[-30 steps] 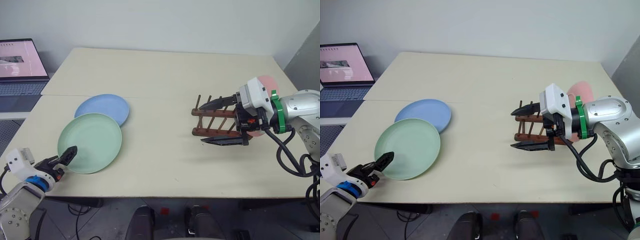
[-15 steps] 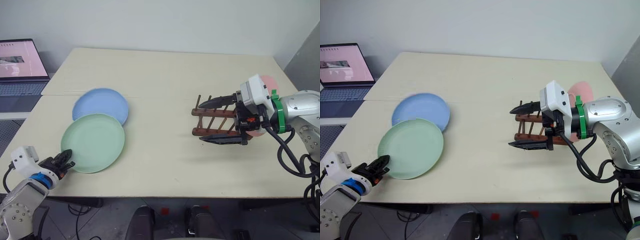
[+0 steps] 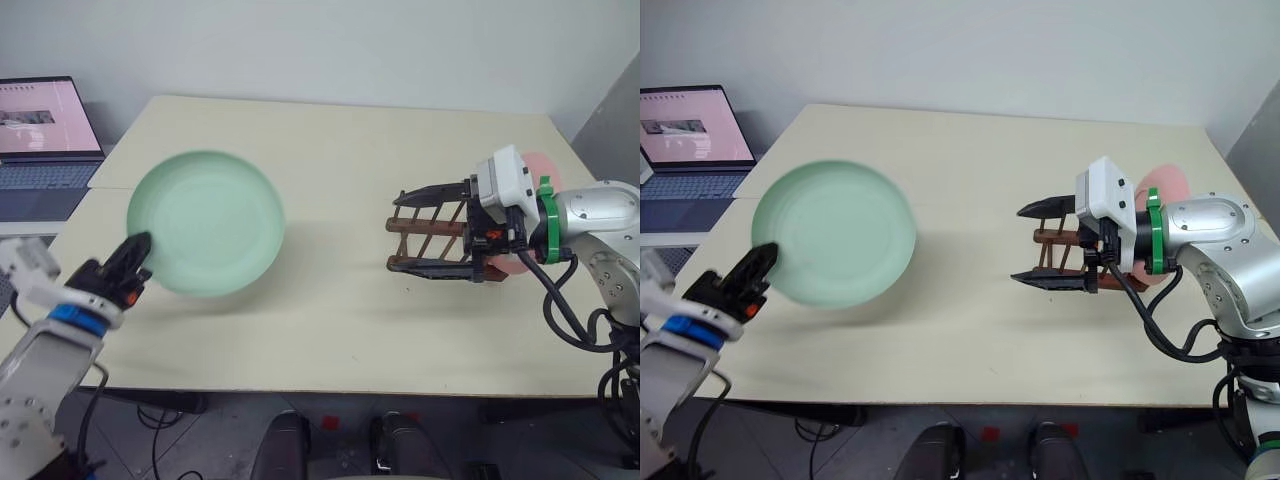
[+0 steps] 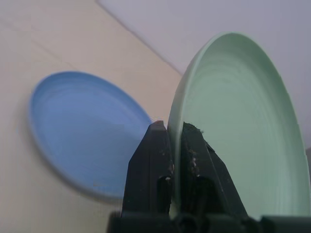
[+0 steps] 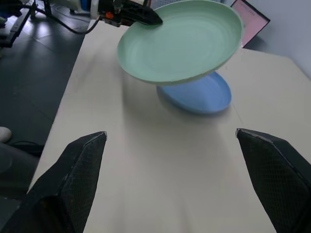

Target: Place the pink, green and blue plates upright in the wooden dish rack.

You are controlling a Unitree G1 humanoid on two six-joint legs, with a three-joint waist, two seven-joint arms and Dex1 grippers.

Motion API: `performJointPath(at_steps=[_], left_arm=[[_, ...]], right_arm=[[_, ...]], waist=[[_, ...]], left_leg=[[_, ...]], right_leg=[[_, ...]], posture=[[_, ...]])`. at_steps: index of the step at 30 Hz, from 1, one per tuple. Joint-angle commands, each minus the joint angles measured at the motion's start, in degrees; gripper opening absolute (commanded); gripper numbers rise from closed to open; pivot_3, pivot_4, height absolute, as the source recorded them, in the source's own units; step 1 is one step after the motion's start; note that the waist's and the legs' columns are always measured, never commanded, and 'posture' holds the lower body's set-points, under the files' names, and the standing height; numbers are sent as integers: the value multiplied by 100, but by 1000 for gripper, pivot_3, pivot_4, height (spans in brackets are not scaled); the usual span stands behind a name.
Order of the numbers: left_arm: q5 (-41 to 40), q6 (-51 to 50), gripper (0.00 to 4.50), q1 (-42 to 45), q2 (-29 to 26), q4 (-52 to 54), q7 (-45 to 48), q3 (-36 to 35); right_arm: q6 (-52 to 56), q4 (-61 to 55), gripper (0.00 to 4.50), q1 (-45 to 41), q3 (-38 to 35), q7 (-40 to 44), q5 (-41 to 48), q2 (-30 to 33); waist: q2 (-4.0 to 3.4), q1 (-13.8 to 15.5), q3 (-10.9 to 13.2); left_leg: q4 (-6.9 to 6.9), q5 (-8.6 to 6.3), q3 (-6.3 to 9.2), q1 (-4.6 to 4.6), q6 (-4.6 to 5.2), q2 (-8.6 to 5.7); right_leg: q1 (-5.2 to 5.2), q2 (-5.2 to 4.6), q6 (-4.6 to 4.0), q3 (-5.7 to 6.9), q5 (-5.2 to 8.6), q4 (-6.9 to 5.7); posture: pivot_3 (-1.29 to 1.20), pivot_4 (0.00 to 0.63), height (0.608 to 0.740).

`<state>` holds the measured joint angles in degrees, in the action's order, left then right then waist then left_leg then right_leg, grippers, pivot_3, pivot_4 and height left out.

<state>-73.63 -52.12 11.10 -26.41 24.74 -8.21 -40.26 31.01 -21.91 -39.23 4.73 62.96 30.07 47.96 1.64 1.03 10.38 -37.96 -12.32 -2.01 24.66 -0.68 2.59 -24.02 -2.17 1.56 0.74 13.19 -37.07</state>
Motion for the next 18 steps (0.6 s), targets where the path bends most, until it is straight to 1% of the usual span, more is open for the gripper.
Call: performJointPath(at_steps=[1, 3, 4, 6, 11, 18], left_arm=[[285, 126, 5, 970, 294, 63, -894, 1012], [596, 135, 5, 1323, 499, -52, -1235, 1403], [678, 146, 5, 1410, 543, -81, -1320, 1501], [971, 280, 5, 1818, 838, -295, -1614, 1814], [1509, 441, 5, 2451, 1405, -789, -2088, 2140], [1641, 251, 5, 2661, 1682, -922, -2071, 2330]], right_arm=[[-730, -97, 4500, -150, 625, -360, -1035, -267], [-1055, 34, 4500, -174, 986, -872, -1780, -580], [-1145, 77, 4500, -177, 1067, -998, -1988, -678], [-1466, 156, 4500, -151, 1515, -1232, -2670, -874], [-2303, 880, 4500, -374, 2168, -1934, -4299, -1195], [-2870, 1805, 4500, -565, 2508, -2414, -5407, -1717]], waist=[[18, 25, -11], [26, 18, -16], [25, -7, -16], [25, -40, -15], [26, -35, -15], [26, -62, -15]], left_leg=[[-1, 1, -2, 1, 0, -5], [-2, 1, -10, 0, -1, -8], [-1, 1, -16, 0, -1, -11], [6, 1, -31, 3, -1, -14], [11, 1, -22, 8, -3, 1], [7, 5, -32, 5, -8, 1]], right_leg=[[1, 6, 6, -1, -2, 3], [3, 10, 6, -10, -8, 7], [1, 11, 4, -16, -14, 7], [-10, 14, 26, -24, -36, 7], [-12, 47, 19, -8, -32, 6], [-10, 48, 20, -14, -33, 3]], posture=[[0, 150, 740], [0, 150, 740], [0, 150, 740], [0, 150, 740], [0, 150, 740], [0, 150, 740]])
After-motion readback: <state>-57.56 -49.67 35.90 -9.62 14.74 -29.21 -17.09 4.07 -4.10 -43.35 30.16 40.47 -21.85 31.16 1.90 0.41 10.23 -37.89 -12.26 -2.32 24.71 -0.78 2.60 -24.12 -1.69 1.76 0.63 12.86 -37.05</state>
